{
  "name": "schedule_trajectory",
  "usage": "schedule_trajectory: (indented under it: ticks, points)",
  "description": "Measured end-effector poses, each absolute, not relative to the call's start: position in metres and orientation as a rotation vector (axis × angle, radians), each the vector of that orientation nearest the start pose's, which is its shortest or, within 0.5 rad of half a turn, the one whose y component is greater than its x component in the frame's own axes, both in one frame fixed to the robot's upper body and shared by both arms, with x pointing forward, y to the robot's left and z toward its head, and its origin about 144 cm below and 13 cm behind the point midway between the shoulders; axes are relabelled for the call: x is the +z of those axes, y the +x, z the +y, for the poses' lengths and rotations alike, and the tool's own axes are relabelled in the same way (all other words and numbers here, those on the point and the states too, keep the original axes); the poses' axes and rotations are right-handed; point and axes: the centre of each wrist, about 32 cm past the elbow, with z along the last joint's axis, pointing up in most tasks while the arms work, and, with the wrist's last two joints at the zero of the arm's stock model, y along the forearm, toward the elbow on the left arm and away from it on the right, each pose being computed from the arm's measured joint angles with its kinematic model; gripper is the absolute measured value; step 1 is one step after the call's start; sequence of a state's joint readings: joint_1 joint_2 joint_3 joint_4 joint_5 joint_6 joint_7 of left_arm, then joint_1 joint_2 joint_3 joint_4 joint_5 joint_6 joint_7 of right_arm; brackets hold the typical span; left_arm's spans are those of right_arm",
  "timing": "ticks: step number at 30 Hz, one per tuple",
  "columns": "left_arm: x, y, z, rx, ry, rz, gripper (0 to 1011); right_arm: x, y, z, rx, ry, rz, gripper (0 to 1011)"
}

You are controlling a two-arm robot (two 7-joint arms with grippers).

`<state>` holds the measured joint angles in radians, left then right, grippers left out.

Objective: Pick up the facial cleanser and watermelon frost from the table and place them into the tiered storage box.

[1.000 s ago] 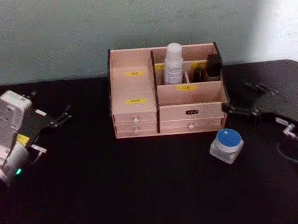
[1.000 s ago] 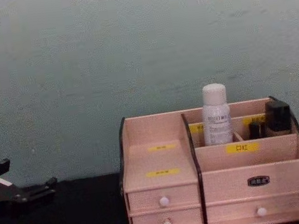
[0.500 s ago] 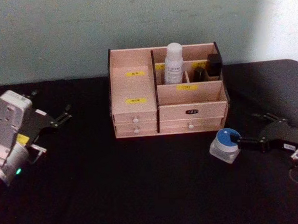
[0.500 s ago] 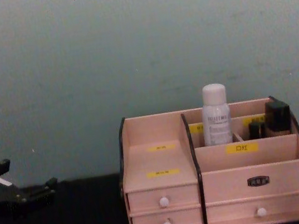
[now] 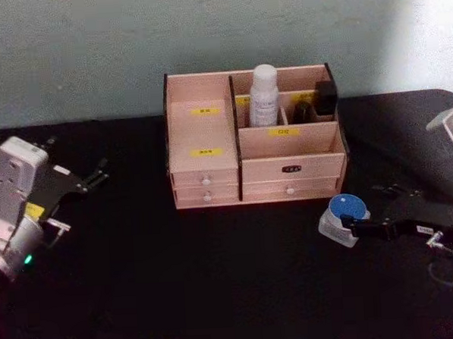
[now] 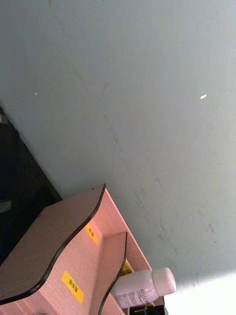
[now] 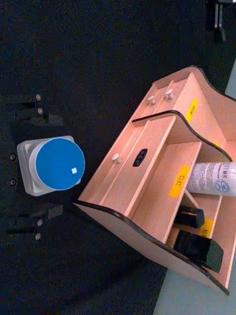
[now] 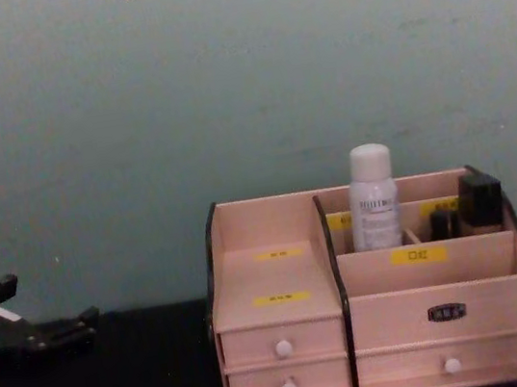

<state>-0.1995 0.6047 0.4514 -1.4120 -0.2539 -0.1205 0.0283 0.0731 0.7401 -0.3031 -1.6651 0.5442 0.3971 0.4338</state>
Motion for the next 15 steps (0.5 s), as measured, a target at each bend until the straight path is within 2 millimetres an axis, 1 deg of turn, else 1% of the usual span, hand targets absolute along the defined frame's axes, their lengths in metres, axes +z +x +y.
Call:
schedule_trajectory:
  ticks: [15]
  points:
    - [1.140, 0.489, 0.310, 1.248, 0.304, -0.285, 1001, 1.187, 0.474, -0.334, -0.848, -0.481, 0.253, 1003]
